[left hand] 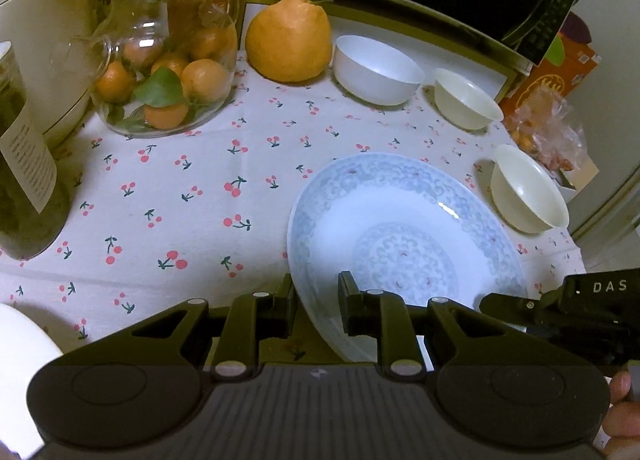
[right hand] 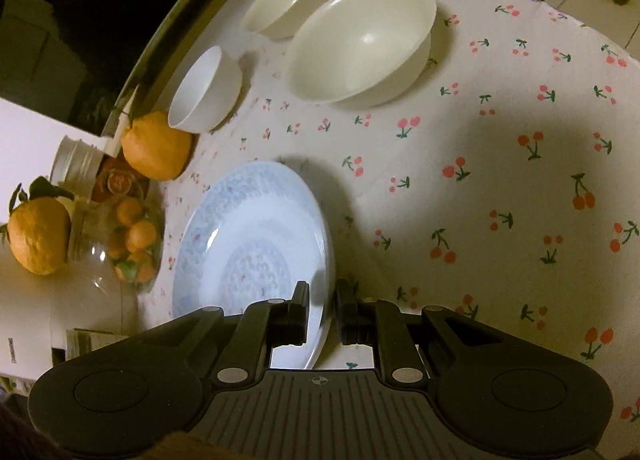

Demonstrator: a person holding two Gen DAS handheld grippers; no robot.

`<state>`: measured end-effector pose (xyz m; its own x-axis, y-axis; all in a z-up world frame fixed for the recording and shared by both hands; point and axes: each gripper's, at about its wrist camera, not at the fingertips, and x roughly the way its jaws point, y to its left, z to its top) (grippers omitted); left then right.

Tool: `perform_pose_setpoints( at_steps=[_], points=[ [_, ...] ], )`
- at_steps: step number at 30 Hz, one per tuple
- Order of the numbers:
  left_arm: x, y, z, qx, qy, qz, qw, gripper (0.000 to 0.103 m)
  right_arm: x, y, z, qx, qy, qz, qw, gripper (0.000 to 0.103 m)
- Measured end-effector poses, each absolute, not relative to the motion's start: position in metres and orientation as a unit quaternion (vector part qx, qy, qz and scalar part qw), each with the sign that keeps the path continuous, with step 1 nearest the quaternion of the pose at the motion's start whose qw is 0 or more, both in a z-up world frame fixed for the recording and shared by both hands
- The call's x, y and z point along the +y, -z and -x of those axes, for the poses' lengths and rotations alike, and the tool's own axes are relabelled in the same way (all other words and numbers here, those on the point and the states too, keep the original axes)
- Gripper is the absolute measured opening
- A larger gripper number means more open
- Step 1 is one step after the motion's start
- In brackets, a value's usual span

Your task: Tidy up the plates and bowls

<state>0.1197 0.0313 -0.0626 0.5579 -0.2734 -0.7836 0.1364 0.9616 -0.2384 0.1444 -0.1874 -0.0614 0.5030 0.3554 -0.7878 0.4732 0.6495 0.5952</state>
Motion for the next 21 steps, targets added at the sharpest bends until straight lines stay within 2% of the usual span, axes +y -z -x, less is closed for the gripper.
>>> perform_pose_setpoints(
  at_steps=[21],
  points=[
    [0.0317, 0.0587, -0.1141, 0.461, 0.109, 0.063, 0.878, 0.019, -0.1827, 0.0604, -0.1447, 0.510, 0.031, -0.409, 0.756, 0.017]
  ],
)
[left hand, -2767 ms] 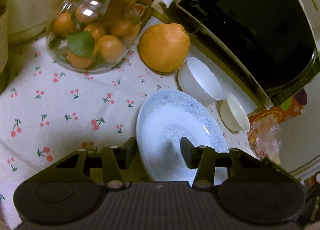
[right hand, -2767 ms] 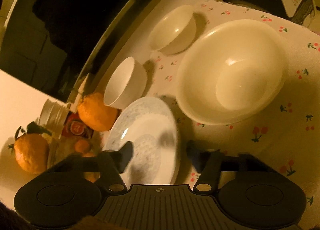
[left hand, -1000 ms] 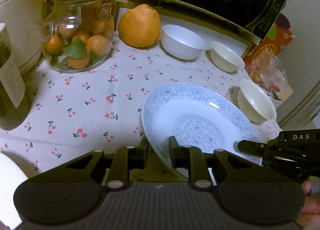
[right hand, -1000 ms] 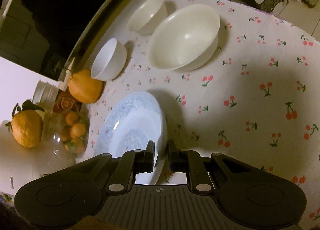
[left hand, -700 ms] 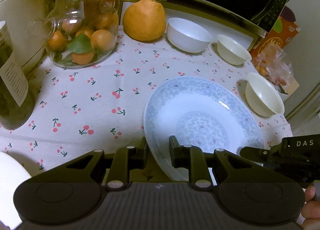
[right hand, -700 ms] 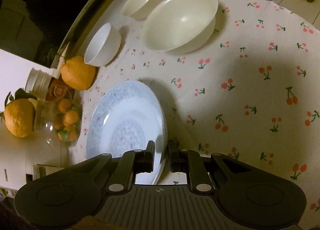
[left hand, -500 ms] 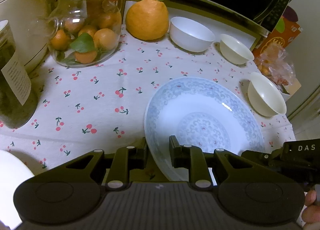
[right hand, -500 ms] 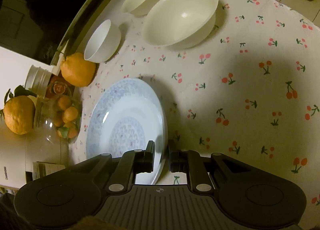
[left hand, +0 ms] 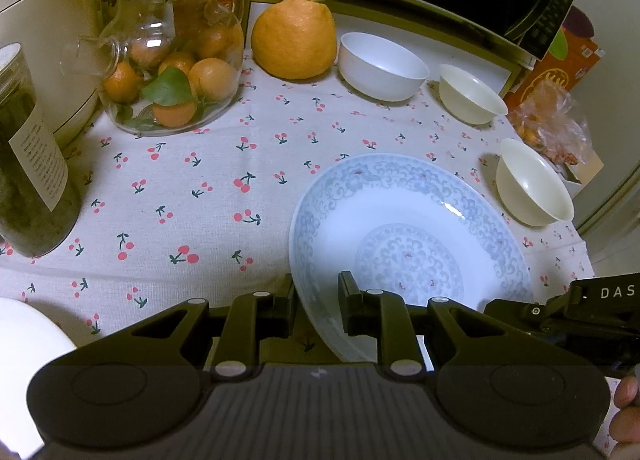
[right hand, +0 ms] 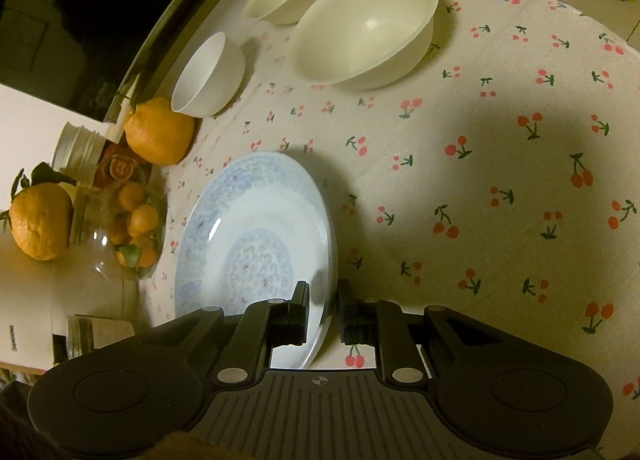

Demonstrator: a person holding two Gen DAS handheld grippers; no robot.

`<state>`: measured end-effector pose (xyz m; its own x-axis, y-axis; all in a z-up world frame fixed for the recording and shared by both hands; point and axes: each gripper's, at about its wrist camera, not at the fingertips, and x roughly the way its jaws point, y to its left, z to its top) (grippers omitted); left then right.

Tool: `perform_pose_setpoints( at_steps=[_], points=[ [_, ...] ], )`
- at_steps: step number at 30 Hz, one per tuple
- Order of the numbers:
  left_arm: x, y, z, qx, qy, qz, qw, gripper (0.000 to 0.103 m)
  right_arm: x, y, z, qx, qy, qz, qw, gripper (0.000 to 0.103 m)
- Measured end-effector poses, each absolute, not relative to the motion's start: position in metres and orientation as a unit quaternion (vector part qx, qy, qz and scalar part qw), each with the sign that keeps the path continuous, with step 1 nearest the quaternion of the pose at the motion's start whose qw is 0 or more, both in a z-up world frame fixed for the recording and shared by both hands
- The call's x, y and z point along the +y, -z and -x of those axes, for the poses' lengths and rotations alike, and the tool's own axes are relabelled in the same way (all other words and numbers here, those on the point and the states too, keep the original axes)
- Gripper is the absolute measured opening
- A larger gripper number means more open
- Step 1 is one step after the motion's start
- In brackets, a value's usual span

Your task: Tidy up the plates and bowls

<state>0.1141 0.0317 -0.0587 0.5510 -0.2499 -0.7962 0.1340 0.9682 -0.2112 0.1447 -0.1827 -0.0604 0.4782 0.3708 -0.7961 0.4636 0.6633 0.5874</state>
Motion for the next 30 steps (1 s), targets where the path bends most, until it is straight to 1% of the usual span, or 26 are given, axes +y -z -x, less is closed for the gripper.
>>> perform_pose_setpoints(
  at_steps=[2, 4, 5, 8, 10, 11, 12, 13, 14, 15, 18, 19, 20, 21, 25, 27, 30],
  points=[
    [0.031, 0.059, -0.114, 0.462, 0.110, 0.062, 0.878, 0.020, -0.183, 0.060, -0.145, 0.509, 0.031, -0.407, 0.758, 0.017],
    [0.029, 0.058, -0.114, 0.462, 0.112, 0.061, 0.877, 0.025, -0.184, 0.061, -0.145, 0.510, 0.030, -0.409, 0.756, 0.017],
    [0.029, 0.058, -0.114, 0.462, 0.112, 0.060, 0.878, 0.025, -0.184, 0.061, -0.146, 0.511, 0.029, -0.408, 0.756, 0.017],
    [0.028, 0.057, -0.114, 0.463, 0.113, 0.057, 0.878, 0.029, -0.185, 0.058, -0.145, 0.509, 0.023, -0.406, 0.759, 0.022],
    [0.029, 0.056, -0.113, 0.463, 0.113, 0.058, 0.877, 0.037, -0.185, 0.053, -0.145, 0.504, 0.019, -0.401, 0.764, 0.030],
    [0.030, 0.054, -0.112, 0.463, 0.113, 0.059, 0.877, 0.040, -0.186, 0.050, -0.144, 0.500, 0.017, -0.399, 0.769, 0.037],
    [0.030, 0.053, -0.111, 0.462, 0.113, 0.059, 0.878, 0.047, -0.186, 0.047, -0.144, 0.496, 0.014, -0.396, 0.772, 0.044],
    [0.031, 0.051, -0.110, 0.460, 0.114, 0.059, 0.879, 0.054, -0.187, 0.044, -0.143, 0.493, 0.010, -0.394, 0.776, 0.049],
    [0.032, 0.049, -0.109, 0.458, 0.114, 0.059, 0.880, 0.057, -0.187, 0.041, -0.143, 0.489, 0.007, -0.392, 0.779, 0.057],
    [0.033, 0.048, -0.108, 0.456, 0.115, 0.057, 0.880, 0.062, -0.187, 0.038, -0.142, 0.486, 0.003, -0.389, 0.783, 0.063],
    [0.038, 0.040, -0.104, 0.448, 0.115, 0.048, 0.885, 0.073, -0.186, 0.030, -0.138, 0.479, -0.005, -0.377, 0.793, 0.073],
    [0.040, 0.038, -0.102, 0.445, 0.115, 0.045, 0.887, 0.076, -0.186, 0.027, -0.137, 0.478, -0.007, -0.373, 0.795, 0.075],
    [0.042, 0.035, -0.100, 0.443, 0.116, 0.043, 0.888, 0.078, -0.186, 0.024, -0.136, 0.476, -0.008, -0.368, 0.798, 0.080],
    [0.044, 0.033, -0.098, 0.442, 0.117, 0.041, 0.889, 0.081, -0.186, 0.022, -0.134, 0.474, -0.009, -0.364, 0.802, 0.083],
    [0.051, 0.027, -0.089, 0.436, 0.125, 0.025, 0.891, 0.091, -0.186, 0.012, -0.126, 0.470, -0.019, -0.351, 0.810, 0.086],
    [0.054, 0.023, -0.083, 0.432, 0.129, 0.016, 0.893, 0.093, -0.186, 0.007, -0.121, 0.467, -0.025, -0.345, 0.814, 0.089],
    [0.060, 0.019, -0.073, 0.427, 0.137, 0.007, 0.894, 0.096, -0.183, 0.001, -0.112, 0.464, -0.036, -0.331, 0.821, 0.090]
  ],
)
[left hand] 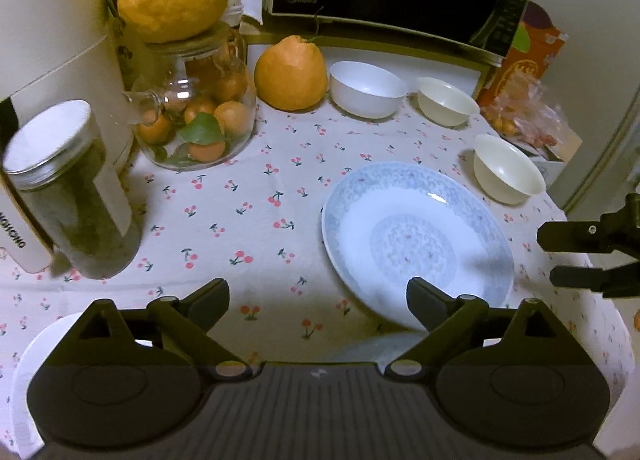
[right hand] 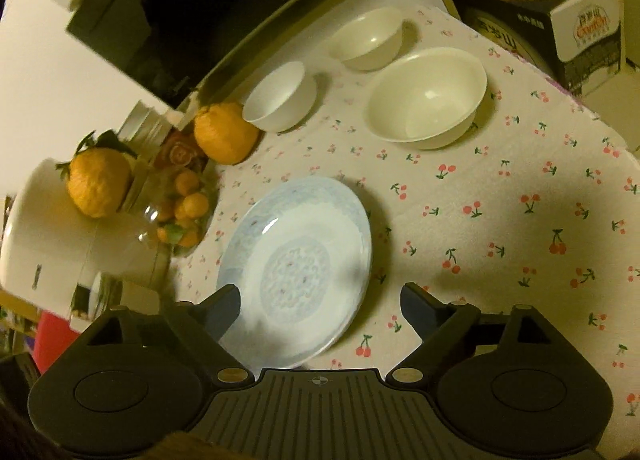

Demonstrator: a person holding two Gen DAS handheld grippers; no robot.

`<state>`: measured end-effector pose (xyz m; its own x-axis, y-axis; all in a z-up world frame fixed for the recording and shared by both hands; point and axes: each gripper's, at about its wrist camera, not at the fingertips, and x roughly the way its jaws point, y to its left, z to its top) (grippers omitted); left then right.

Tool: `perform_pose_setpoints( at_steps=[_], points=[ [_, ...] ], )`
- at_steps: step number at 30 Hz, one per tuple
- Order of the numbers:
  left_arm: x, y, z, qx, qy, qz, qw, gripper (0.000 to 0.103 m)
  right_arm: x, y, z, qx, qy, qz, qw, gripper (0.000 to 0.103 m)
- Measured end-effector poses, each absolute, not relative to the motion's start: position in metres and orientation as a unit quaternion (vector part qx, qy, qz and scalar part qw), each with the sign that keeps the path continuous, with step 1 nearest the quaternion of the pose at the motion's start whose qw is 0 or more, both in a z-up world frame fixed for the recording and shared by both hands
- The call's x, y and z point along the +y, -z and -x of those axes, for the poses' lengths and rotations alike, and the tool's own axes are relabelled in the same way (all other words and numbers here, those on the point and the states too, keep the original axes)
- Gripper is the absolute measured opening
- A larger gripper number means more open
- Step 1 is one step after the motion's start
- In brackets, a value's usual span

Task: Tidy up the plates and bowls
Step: 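Move both tools to the rim of the large blue-patterned plate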

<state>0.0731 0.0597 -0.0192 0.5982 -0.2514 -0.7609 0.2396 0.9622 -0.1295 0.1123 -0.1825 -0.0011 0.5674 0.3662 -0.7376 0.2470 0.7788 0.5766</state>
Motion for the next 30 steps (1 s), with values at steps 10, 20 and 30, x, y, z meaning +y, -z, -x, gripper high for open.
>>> perform_pose_setpoints(
  at_steps=[10, 20, 30],
  points=[
    [0.073, 0.008, -0.039, 0.409, 0.165, -0.014, 0.897, 0.099, -0.167, -0.007, -0.081, 0.468, -0.081, -0.267, 0.838, 0.093],
    [0.075, -0.001, -0.003, 0.413, 0.187, -0.037, 0.891, 0.100, -0.166, -0.012, -0.064, 0.460, -0.090, -0.211, 0.858, 0.093],
    [0.071, 0.003, 0.021, 0.445, 0.206, -0.028, 0.871, 0.100, -0.150, -0.011, -0.052, 0.461, -0.124, -0.166, 0.863, 0.093]
  ],
)
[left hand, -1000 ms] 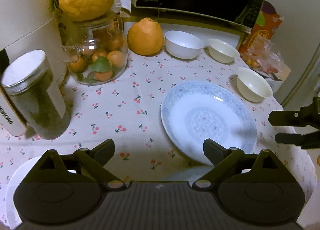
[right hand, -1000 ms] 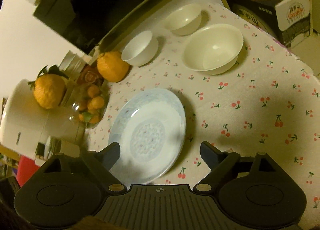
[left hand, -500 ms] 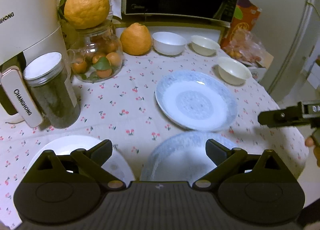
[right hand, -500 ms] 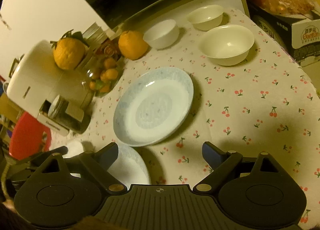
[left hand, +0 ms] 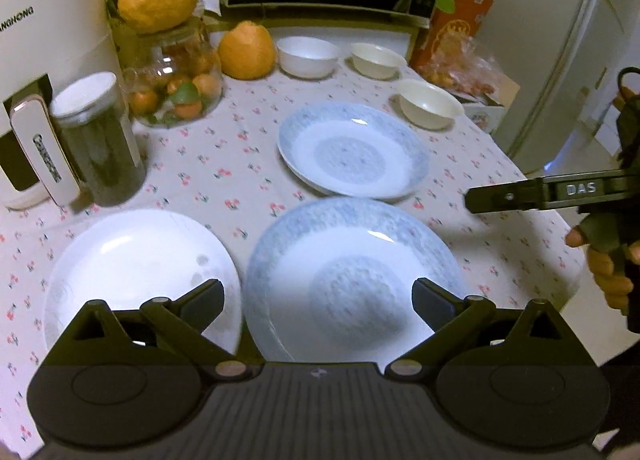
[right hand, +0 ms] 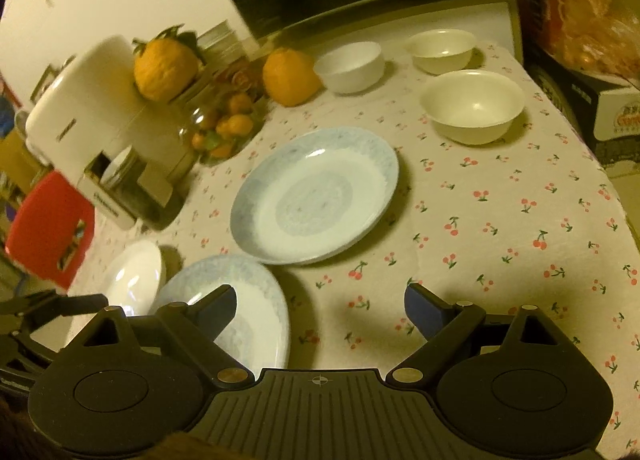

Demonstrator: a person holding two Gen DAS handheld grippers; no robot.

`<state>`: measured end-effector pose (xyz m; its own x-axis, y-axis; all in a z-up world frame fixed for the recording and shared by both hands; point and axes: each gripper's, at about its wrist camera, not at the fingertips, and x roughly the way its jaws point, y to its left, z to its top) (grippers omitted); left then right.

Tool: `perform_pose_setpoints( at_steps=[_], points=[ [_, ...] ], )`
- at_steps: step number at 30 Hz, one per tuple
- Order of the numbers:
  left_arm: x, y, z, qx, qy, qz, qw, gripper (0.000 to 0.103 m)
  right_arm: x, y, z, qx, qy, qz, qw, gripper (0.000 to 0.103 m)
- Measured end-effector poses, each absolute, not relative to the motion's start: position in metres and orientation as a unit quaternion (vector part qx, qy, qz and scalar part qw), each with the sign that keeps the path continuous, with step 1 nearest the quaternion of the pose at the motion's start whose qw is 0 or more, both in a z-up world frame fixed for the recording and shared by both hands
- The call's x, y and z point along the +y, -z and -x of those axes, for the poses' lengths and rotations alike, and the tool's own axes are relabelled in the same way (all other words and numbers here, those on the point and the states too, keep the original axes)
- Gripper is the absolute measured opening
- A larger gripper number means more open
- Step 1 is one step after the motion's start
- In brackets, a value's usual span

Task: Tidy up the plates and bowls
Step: 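Move both tools to the rim of the large blue-patterned plate, then close both grippers on the large plate's rim and lift it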

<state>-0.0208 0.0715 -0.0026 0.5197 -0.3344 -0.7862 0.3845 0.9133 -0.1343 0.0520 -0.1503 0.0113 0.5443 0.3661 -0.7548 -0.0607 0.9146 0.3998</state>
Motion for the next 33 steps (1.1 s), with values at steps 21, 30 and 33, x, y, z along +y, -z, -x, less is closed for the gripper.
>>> perform_pose_setpoints(
  at_steps=[21, 30, 33],
  points=[
    [0.076, 0.035, 0.026, 0.536, 0.202, -0.034, 0.819, 0.076, -0.110, 0.017, -0.055, 0.507, -0.175, -0.136, 0.833, 0.093],
    [0.089, 0.046, 0.023, 0.542, 0.184, 0.000, 0.820, 0.052, -0.097, 0.028, -0.056, 0.502, -0.179, -0.116, 0.838, 0.092],
    [0.092, 0.049, 0.024, 0.538, 0.180, 0.007, 0.823, 0.047, -0.099, 0.030, -0.056, 0.499, -0.179, -0.120, 0.840, 0.090]
  ],
)
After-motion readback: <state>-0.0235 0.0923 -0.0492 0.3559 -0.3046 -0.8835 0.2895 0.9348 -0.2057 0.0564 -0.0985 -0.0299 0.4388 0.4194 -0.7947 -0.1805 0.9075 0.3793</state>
